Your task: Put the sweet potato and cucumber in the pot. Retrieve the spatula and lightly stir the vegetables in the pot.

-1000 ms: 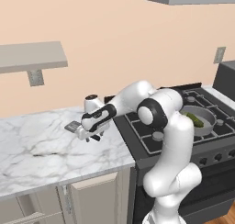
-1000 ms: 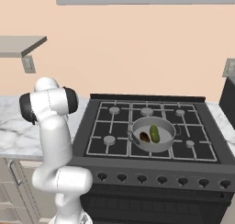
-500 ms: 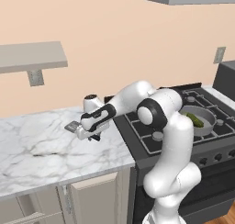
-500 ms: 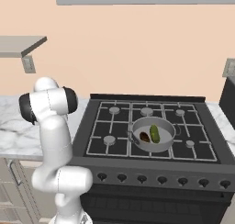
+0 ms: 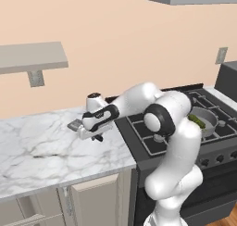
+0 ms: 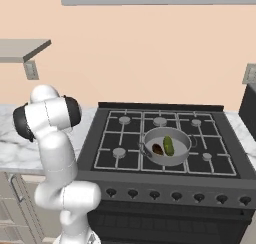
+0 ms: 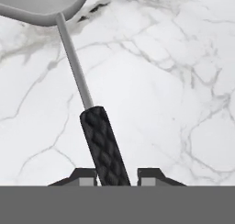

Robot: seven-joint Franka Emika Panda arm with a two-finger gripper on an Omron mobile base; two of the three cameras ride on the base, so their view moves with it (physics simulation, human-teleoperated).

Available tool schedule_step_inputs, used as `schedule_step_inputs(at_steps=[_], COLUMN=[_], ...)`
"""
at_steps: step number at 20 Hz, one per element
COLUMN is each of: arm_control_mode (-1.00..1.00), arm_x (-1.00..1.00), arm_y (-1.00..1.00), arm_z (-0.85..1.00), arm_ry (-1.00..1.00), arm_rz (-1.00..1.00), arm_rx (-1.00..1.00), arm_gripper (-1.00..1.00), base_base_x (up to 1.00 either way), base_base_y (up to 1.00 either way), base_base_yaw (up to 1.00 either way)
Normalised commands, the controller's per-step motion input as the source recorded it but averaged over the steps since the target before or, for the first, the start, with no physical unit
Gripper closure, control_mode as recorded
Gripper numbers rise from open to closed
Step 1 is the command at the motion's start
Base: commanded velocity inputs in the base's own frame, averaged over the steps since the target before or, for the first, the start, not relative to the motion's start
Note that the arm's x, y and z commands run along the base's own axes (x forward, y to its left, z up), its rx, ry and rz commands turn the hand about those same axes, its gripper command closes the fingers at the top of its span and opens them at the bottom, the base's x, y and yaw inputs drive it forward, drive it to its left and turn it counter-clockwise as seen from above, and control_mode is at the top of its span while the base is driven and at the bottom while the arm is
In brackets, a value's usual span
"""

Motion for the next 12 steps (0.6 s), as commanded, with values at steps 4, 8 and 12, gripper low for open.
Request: schedule_step_inputs(at_steps=[4,8,12], arm_control_mode=[-1.0,-1.0,-1.0], arm_x=[-0.56,-0.73,-0.98], arm_y=[-0.49,-0.46,-0.38], arm_z=[0.89,1.0,1.0], arm_ry=[0.0,0.02,0.0], arm_rz=[-0.14,-0.04,-0.09], arm_rx=[0.03,0.0,0.01], arm_gripper=[1.0,1.0,1.0], base_base_x=[0.0,0.0,0.0], base_base_y=[0.0,0.0,0.0], base_base_yaw=[0.0,0.0,0.0])
